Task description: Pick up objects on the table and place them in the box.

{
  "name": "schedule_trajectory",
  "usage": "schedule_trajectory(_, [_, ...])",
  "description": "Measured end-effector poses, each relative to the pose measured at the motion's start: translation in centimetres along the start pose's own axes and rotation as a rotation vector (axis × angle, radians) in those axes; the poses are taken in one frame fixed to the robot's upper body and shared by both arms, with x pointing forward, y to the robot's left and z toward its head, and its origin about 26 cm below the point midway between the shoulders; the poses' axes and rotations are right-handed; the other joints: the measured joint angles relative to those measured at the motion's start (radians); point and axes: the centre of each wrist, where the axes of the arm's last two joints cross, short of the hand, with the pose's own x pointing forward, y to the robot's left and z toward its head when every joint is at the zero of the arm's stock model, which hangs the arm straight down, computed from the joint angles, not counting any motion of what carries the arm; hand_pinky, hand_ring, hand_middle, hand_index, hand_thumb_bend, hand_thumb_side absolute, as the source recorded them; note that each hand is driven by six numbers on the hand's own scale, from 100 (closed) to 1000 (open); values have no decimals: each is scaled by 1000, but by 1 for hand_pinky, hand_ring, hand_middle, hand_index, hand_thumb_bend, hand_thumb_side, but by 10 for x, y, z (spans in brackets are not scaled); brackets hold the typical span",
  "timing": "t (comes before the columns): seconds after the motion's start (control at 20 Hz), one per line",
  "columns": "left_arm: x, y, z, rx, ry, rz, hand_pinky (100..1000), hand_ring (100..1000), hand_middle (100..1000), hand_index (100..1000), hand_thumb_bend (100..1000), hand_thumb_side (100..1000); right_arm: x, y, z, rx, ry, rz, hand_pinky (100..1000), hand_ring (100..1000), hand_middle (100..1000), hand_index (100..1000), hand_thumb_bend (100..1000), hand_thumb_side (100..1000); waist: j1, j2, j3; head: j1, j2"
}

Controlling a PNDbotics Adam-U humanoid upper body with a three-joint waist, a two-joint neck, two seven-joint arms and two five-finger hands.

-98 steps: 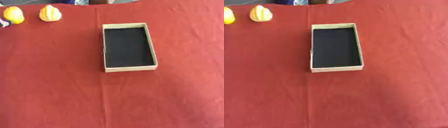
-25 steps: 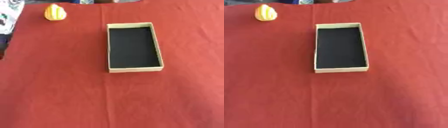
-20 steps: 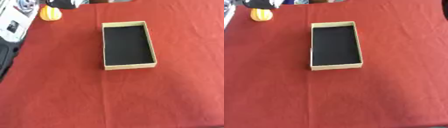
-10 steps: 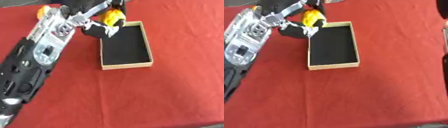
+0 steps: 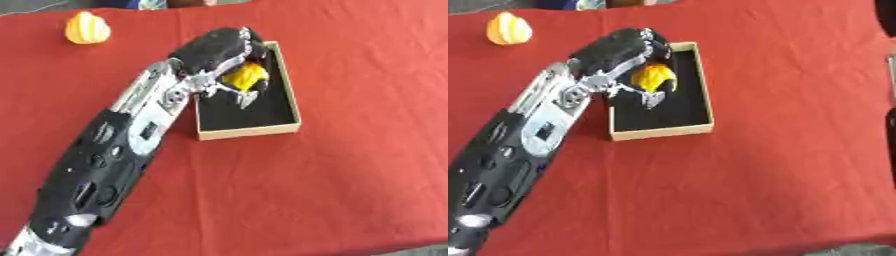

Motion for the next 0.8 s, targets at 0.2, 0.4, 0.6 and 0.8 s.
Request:
schedule_trajectory(0.2, [-4,-15,0,-8,36,8,711,684,527,685,100,100,0,1,1,-4,2,-6,947,975,788,872,100,746,0,0,-4,1,-6])
schedule_trajectory(0.4, [-6,-25,0,-20,38,15,911,905,793,909,254,324,-1,0,3,-10,8,-5,948,975,788,872,100,747,0,0,-5,3,-7])
schedule_trajectory(0.6, [-7,-26,2,-39,38,-16,998,995,844,949,467,444,-2,0,6,-11,16,-8,948,976,788,871,100,748,0,0,-1,2,-7])
schedule_trajectory(0.8, [-8,-20,4,-17,61,-71,1000,1000,854,955,501,472,-4,1,8,-14,30,-12,949,977,788,871,100,749,0,-4,4,-1,-7])
